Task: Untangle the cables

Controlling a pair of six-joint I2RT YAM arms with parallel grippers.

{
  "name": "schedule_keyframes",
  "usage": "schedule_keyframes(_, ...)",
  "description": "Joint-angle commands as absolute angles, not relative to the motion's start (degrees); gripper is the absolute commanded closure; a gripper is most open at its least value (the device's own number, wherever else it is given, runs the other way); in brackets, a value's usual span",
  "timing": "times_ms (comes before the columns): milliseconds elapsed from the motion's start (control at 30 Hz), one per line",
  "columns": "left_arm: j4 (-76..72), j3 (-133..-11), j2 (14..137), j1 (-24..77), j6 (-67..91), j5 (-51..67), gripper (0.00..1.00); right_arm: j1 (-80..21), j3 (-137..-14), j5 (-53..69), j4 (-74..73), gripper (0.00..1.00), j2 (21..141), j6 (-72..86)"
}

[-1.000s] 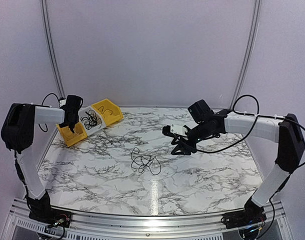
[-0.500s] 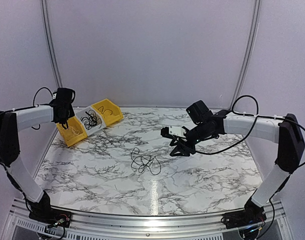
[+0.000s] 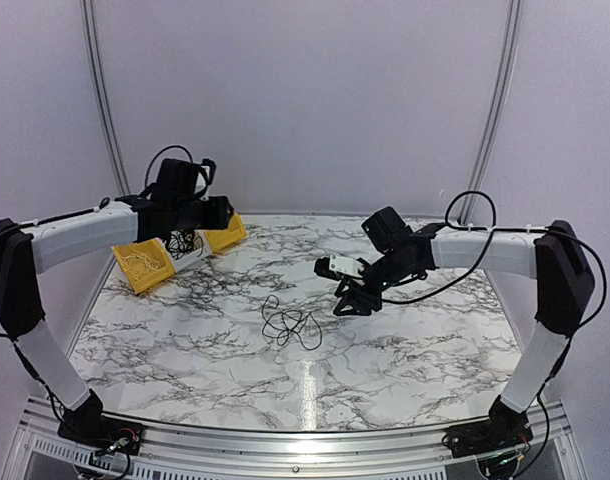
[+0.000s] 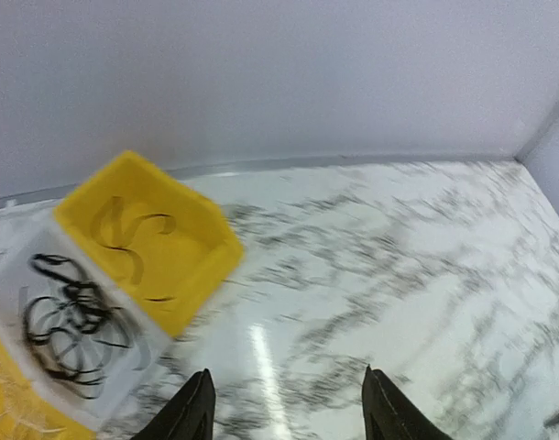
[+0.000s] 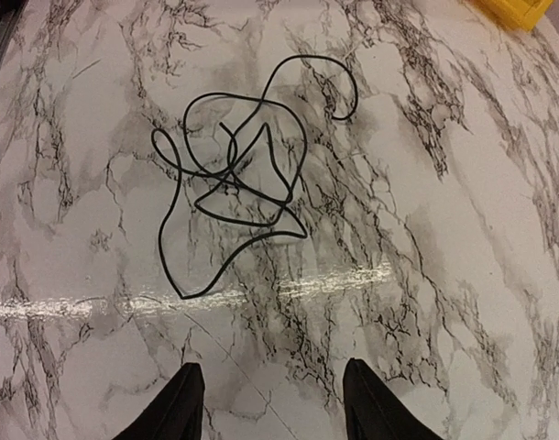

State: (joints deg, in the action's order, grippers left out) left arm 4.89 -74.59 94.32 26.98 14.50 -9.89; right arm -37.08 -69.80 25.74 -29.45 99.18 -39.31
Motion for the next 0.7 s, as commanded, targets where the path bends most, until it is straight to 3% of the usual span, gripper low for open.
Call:
schedule_keyframes(0, 4.3, -74.84, 99.27, 33.01, 11.95, 5.67, 0.43, -37.66, -74.81, 26.04, -28.54, 0.48, 104.13, -33.88)
schedule_keyframes(233, 2.13, -69.21, 101.79, 35.39, 16.47, 6.97, 0.43, -37.7, -78.18, 33.51, -31.69, 0.39, 109.85, -31.15)
schedule_keyframes(667, 4.39, -69.96, 100.91, 36.21, 17.67, -1.88, 0.42, -38.22, -81.5, 40.21, -32.75, 0.38, 117.56, -27.37)
